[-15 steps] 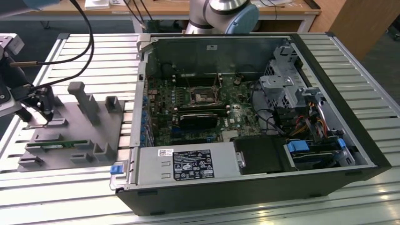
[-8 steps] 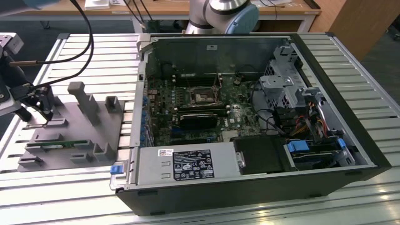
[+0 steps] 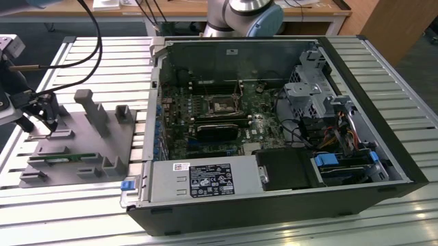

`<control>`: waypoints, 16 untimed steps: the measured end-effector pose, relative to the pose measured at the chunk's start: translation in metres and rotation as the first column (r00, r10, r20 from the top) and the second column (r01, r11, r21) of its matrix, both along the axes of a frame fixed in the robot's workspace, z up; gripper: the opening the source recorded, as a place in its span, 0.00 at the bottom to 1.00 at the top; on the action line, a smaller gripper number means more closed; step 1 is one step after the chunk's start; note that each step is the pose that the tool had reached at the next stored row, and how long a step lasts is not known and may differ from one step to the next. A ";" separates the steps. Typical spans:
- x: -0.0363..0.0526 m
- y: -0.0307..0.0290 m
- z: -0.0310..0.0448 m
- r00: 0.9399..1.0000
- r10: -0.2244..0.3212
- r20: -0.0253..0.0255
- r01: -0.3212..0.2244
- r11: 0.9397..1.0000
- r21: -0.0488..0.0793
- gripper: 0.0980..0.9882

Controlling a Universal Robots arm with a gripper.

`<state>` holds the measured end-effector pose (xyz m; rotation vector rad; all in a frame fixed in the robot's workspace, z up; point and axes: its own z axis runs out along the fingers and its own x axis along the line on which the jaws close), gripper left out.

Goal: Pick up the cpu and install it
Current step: 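Pick up the cpu and move it towards the insertion slot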

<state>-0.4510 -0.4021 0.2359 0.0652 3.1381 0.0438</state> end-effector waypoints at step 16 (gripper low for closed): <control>0.0000 0.0000 0.0030 1.000 0.000 0.000 0.000 1.000 0.000 0.48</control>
